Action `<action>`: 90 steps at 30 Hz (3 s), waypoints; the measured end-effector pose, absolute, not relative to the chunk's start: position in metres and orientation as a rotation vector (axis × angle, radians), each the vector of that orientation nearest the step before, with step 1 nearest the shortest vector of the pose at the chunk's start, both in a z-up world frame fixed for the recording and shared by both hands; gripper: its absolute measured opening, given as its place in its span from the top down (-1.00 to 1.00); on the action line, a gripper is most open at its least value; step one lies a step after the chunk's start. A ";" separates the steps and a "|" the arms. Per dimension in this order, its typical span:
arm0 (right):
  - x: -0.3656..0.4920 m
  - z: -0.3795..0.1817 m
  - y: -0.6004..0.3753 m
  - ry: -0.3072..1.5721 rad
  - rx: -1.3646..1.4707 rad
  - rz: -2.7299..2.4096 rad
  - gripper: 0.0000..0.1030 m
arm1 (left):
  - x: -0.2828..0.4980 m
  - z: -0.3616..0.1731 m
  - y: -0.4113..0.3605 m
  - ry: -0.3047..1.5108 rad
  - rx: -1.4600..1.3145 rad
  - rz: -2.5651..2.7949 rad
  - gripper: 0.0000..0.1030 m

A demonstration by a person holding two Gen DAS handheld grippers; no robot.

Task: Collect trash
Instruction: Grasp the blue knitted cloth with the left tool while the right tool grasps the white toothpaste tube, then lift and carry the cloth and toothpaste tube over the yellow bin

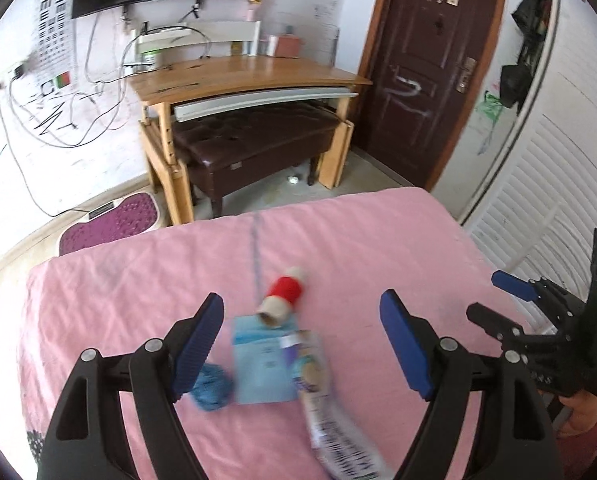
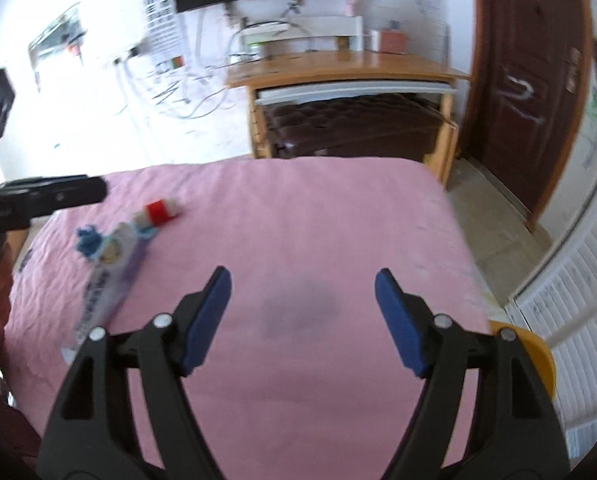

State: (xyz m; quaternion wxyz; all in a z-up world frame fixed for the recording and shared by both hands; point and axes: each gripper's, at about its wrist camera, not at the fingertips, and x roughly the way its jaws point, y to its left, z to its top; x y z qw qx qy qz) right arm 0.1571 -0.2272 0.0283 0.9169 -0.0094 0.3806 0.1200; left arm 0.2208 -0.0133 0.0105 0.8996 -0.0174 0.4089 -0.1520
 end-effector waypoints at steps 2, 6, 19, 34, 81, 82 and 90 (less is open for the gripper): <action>0.156 0.029 -0.214 0.788 -0.043 0.267 -0.53 | 0.222 0.009 -0.003 0.849 -0.037 -0.307 -0.47; 0.153 0.031 -0.186 0.802 -0.079 0.310 -0.58 | 0.216 0.001 0.016 0.858 -0.016 -0.298 -0.47; 0.138 0.030 -0.111 0.870 -0.132 0.496 -0.71 | 0.215 -0.033 0.067 0.929 0.018 -0.268 -0.47; 0.142 0.006 -0.071 0.943 -0.225 0.499 -0.33 | 0.207 -0.042 0.060 0.937 0.045 -0.328 -0.47; 0.158 0.021 -0.188 0.832 -0.122 0.201 0.53 | 0.211 -0.009 -0.001 0.915 0.131 -0.395 0.55; 0.158 0.022 -0.195 0.828 -0.113 0.184 0.53 | 0.212 -0.007 -0.005 0.913 0.135 -0.403 0.55; 0.152 0.022 -0.235 0.813 -0.068 0.107 0.53 | 0.214 0.000 -0.047 0.898 0.173 -0.470 0.55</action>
